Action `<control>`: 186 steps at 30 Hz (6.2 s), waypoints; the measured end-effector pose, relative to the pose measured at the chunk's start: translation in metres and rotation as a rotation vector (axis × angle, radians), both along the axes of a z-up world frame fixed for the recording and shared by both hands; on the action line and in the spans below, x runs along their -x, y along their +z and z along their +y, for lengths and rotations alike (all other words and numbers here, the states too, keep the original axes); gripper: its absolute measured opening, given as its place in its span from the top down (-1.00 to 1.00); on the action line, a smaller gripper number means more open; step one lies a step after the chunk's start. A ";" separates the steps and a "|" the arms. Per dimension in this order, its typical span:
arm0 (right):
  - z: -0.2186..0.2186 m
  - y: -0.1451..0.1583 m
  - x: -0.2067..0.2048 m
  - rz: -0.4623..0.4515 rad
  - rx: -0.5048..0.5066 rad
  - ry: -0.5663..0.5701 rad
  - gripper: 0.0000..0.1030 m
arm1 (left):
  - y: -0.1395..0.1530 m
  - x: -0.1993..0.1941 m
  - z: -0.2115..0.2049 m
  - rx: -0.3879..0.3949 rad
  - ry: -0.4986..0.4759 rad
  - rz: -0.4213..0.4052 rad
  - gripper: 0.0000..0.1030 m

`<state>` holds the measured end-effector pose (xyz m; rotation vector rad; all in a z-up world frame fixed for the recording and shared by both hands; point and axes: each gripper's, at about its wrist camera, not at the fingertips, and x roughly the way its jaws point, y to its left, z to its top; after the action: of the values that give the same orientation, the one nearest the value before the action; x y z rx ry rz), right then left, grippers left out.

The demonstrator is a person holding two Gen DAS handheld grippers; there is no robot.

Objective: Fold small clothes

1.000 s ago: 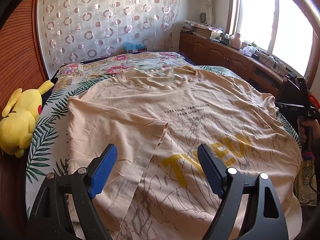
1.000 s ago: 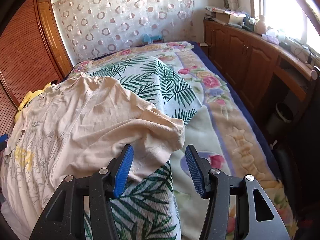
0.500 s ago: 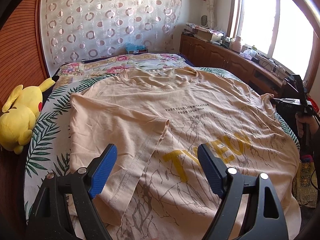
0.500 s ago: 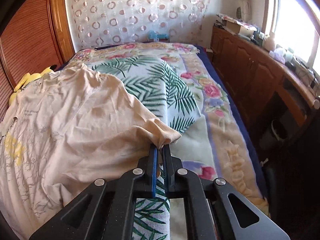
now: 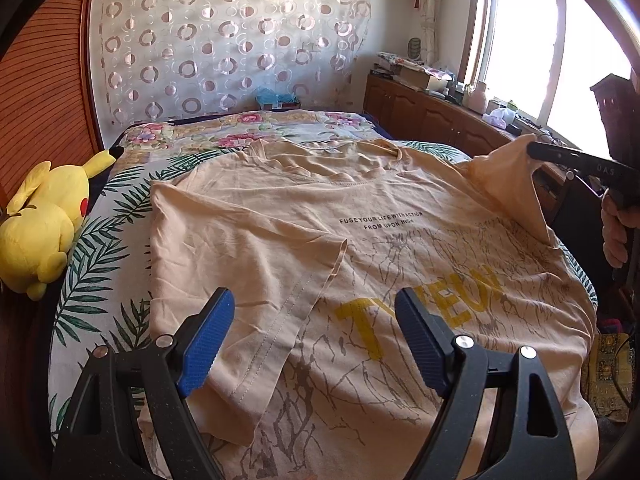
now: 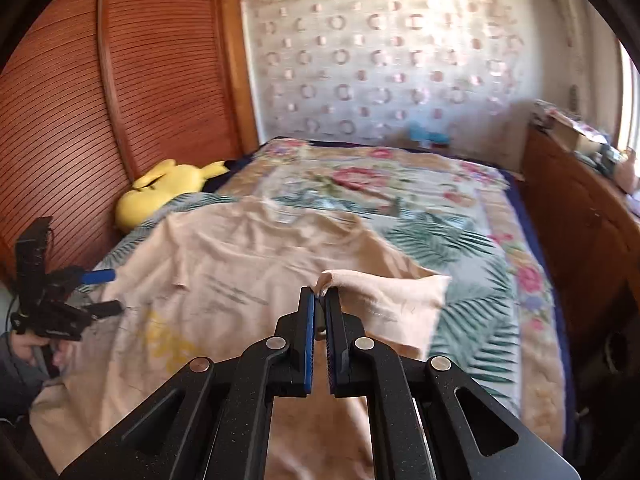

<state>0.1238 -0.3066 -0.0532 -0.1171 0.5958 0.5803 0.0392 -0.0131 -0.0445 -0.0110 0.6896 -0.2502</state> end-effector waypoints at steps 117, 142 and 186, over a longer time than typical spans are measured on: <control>-0.051 -0.096 0.023 0.093 0.108 -0.265 0.31 | 0.006 -0.072 -0.164 -0.135 -0.381 0.089 0.94; -0.052 -0.096 0.023 0.094 0.105 -0.261 0.31 | 0.016 -0.054 -0.072 -0.063 -0.218 0.000 0.21; -0.005 -0.081 -0.169 0.185 0.183 -0.097 -0.15 | 0.000 -0.116 0.090 -0.082 0.172 0.035 -0.60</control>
<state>0.2924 -0.3119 -0.1340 -0.2067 0.8297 0.4442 0.1548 0.0768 -0.0447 0.0034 0.7289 -0.0570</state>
